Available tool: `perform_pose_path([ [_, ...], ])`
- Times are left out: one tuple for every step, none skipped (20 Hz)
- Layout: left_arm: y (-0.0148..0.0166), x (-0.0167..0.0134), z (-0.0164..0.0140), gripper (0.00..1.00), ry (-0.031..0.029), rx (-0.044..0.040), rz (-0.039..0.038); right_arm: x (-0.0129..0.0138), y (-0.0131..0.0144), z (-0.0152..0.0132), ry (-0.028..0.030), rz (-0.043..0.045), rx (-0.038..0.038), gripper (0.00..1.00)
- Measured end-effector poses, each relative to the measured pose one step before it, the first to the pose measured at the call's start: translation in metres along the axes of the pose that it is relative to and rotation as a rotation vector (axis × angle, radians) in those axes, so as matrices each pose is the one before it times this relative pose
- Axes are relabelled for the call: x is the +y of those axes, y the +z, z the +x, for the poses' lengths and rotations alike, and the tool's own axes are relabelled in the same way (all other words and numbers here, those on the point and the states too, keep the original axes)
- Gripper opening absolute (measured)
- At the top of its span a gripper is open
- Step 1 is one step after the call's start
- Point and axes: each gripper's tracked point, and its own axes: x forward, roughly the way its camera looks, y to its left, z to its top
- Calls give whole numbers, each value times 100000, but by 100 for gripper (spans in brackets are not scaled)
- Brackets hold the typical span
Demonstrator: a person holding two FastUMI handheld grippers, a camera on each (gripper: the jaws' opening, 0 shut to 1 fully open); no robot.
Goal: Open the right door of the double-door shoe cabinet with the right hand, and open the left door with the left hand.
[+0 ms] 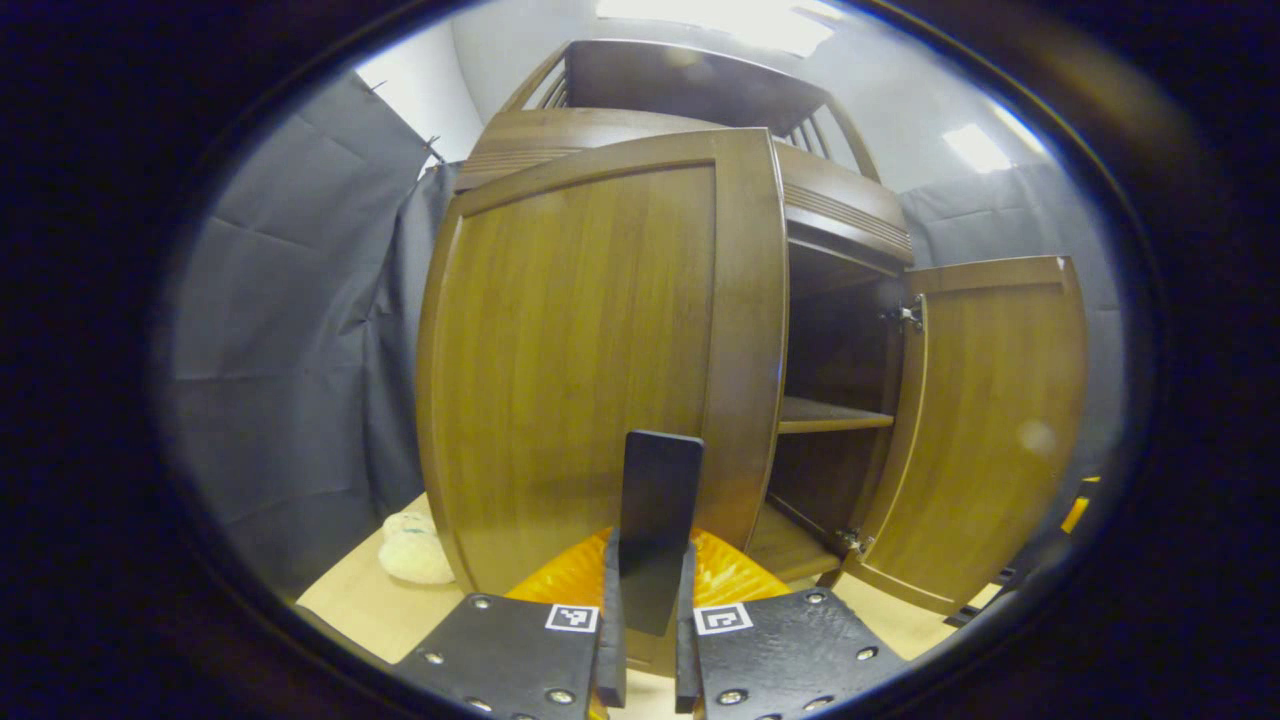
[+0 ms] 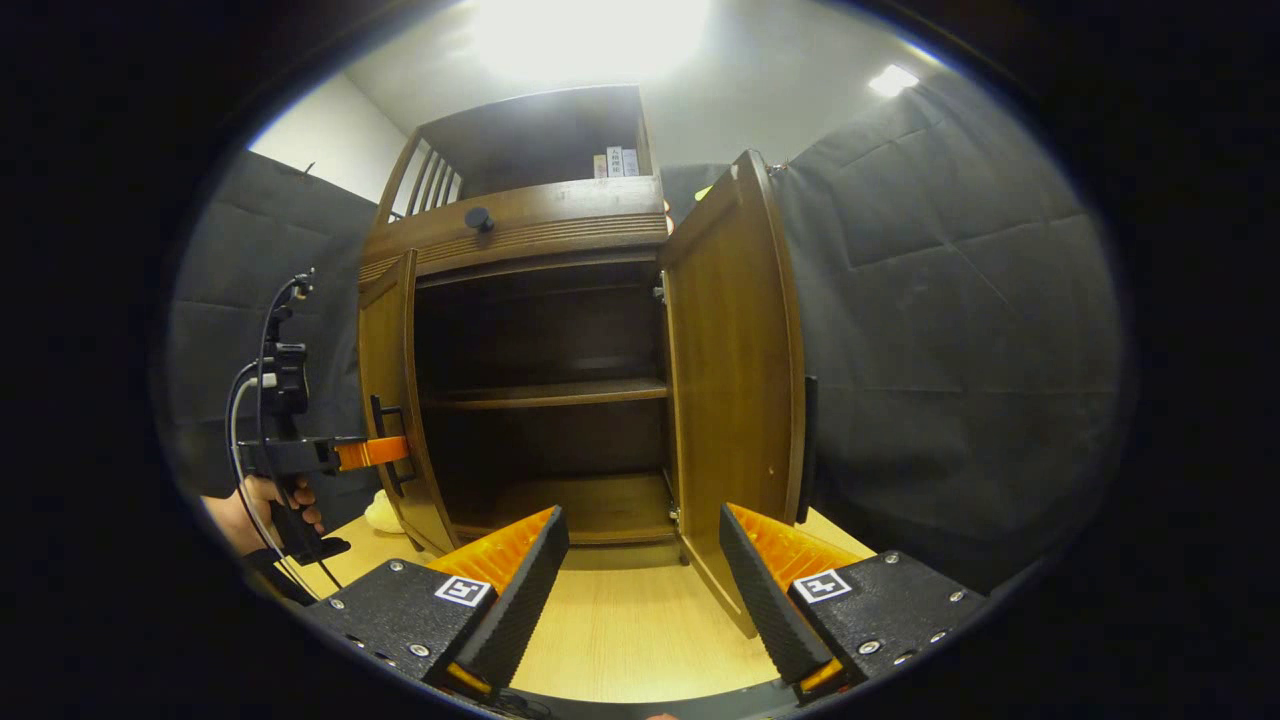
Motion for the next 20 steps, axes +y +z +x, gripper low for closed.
perform_pose_path([
  [-187,50,-70,24,-56,-104,-180,481,-1,70,688,36,11,94],
  [36,-45,2,20,-141,-148,60,518,78,44,694,-86,-5,94],
  [111,135,-155,20,-96,-218,70,448,26,-17,797,-243,12,94],
  [46,32,-70,24,102,-171,158,543,52,-63,754,-433,-207,94],
  [-42,-121,31,24,146,-272,29,363,63,13,588,-414,-342,94],
  [223,18,112,24,205,-88,-81,468,82,12,618,-237,-231,94],
  [-33,0,140,24,321,55,-93,424,-34,56,658,-63,-114,92],
  [141,25,-101,15,559,-82,-270,577,36,49,895,-35,53,94],
  [-188,89,-29,19,551,-136,31,452,-77,185,761,-116,296,94],
  [100,94,100,24,616,-73,175,502,-12,34,874,-272,331,94],
  [231,155,191,24,558,-166,135,474,0,45,846,-368,59,94],
  [88,100,132,14,501,1,336,508,152,-12,907,-460,-285,94],
  [-22,223,-25,18,557,-95,17,409,2,49,813,-522,-313,94],
  [26,154,-33,21,673,47,161,426,82,7,857,-514,-140,94],
  [-77,174,-120,24,992,37,178,417,-86,91,975,-258,36,94],
  [94,167,51,24,983,-109,268,476,-44,-22,1235,151,197,94],
  [2,325,-97,23,1268,-264,434,359,-58,-9,824,197,22,94],
  [89,315,67,23,1349,-177,609,305,-3,0,570,-18,45,94],
  [-9,307,-182,23,1184,-146,438,252,-32,11,549,-152,66,92],
  [46,331,-36,23,1215,-160,435,74,-33,43,444,-124,30,94],
])
